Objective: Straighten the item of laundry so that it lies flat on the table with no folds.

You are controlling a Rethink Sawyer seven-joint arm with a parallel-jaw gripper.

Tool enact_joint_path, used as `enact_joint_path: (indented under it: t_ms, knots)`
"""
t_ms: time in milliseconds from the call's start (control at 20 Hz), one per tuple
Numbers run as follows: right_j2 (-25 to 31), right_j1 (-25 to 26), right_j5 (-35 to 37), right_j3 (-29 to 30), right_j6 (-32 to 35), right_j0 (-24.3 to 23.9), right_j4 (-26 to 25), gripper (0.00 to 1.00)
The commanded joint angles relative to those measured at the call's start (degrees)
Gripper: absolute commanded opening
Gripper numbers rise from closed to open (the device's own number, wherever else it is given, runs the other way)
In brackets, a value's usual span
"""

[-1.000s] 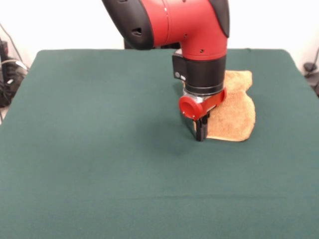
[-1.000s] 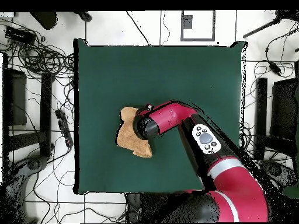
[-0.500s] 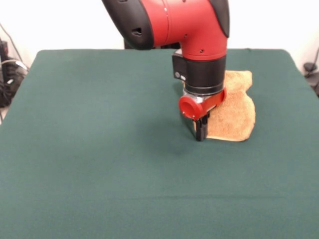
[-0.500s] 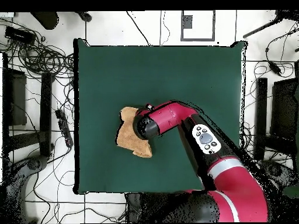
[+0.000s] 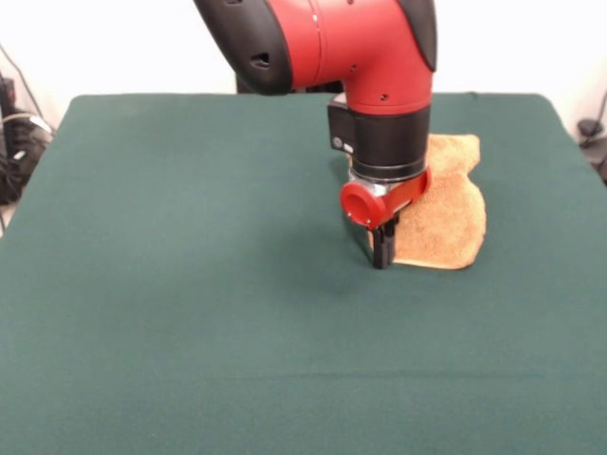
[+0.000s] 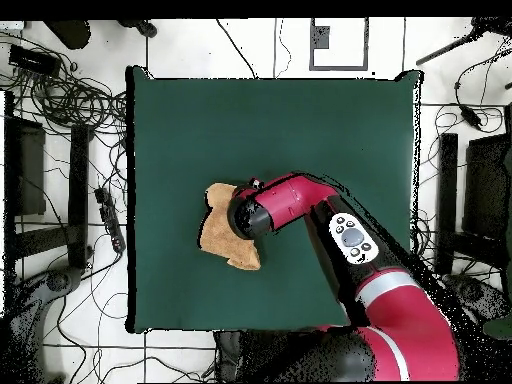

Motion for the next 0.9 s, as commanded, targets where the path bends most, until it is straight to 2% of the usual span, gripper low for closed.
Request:
enact_joint_path:
  t_ms: [50, 900]
  knots:
    - [-3.0, 14.7, -4.6, -5.9, -0.6, 1.1, -6.6, 0.00]
    - [-3.2, 14.2, -4.2, -5.8, -0.5, 1.4, -6.5, 0.00]
